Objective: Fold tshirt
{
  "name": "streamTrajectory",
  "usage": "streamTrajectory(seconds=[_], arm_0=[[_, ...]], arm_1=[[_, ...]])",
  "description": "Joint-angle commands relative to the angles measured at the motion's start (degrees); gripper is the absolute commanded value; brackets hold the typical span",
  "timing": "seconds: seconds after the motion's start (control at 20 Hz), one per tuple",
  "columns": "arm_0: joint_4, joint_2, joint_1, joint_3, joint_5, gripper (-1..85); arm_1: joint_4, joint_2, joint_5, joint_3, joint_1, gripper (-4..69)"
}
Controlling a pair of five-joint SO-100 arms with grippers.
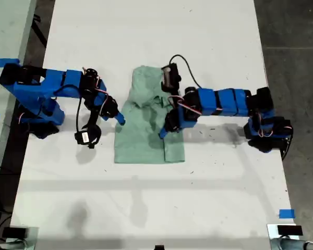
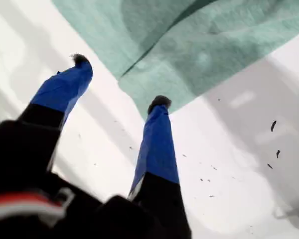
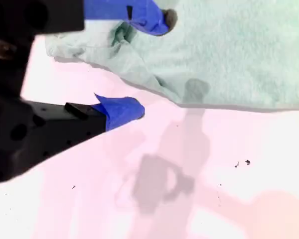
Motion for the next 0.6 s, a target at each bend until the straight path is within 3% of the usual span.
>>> streamTrajectory(seconds=[0.0,0.15,0.55], arm_0=[[3.5,5.2,1.7,-4.8,-2.2,23.6],[4.2,5.4,4.4,-4.3,-6.2,23.2],[-8.7,2.5,8.1,4.0,-16.6,23.3]], arm_1=[[1.2,16.0,-3.1,2.7,2.3,26.5],[1.3,20.3,-4.1,9.1,4.2,25.8],[1.3,21.1,-5.2,13.5,4.4,24.9]])
